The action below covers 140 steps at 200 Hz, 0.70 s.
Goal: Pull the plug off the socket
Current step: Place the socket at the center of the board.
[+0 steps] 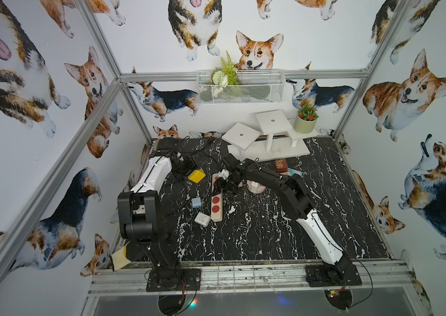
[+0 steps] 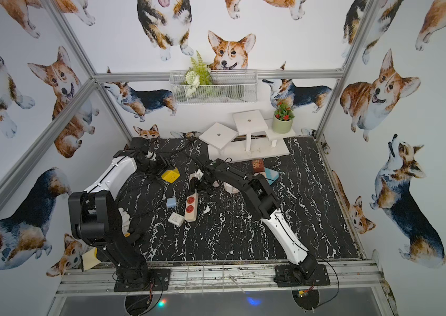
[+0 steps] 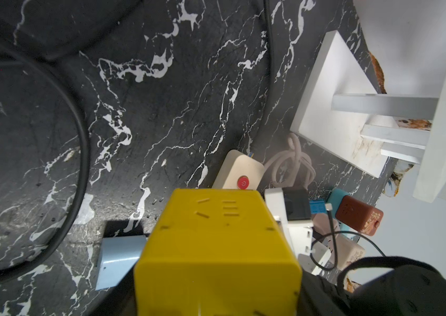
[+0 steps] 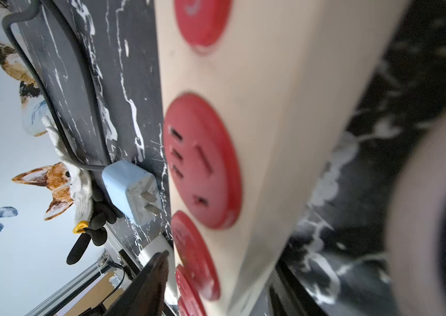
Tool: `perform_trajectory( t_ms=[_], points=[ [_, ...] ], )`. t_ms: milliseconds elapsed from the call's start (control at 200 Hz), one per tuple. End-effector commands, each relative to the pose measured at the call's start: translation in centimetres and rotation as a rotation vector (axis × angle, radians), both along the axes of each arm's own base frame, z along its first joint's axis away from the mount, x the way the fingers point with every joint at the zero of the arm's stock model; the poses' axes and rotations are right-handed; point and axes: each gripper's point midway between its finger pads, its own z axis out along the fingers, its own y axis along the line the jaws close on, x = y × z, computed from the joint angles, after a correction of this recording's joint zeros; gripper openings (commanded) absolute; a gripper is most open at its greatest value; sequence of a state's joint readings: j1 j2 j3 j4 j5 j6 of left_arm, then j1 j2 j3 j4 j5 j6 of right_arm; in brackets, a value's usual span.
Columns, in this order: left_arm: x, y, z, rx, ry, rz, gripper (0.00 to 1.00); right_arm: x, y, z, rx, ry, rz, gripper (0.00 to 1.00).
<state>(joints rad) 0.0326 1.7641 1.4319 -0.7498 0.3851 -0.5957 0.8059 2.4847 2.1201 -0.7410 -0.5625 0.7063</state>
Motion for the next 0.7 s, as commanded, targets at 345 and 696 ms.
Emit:
perform_trajectory(
  t_ms=[345, 696],
  points=[
    [3.6, -1.1, -0.7, -0.081, -0.148, -0.01, 0.0, -1.0, -4.0, 9.9, -0.064, -0.131, 0.046, 0.75],
    [7.6, -2.2, -2.8, -0.165, -0.232, -0.02, 0.12, -3.7, -13.0, 15.9, -0.217, -0.349, -0.002, 1.0]
  ],
)
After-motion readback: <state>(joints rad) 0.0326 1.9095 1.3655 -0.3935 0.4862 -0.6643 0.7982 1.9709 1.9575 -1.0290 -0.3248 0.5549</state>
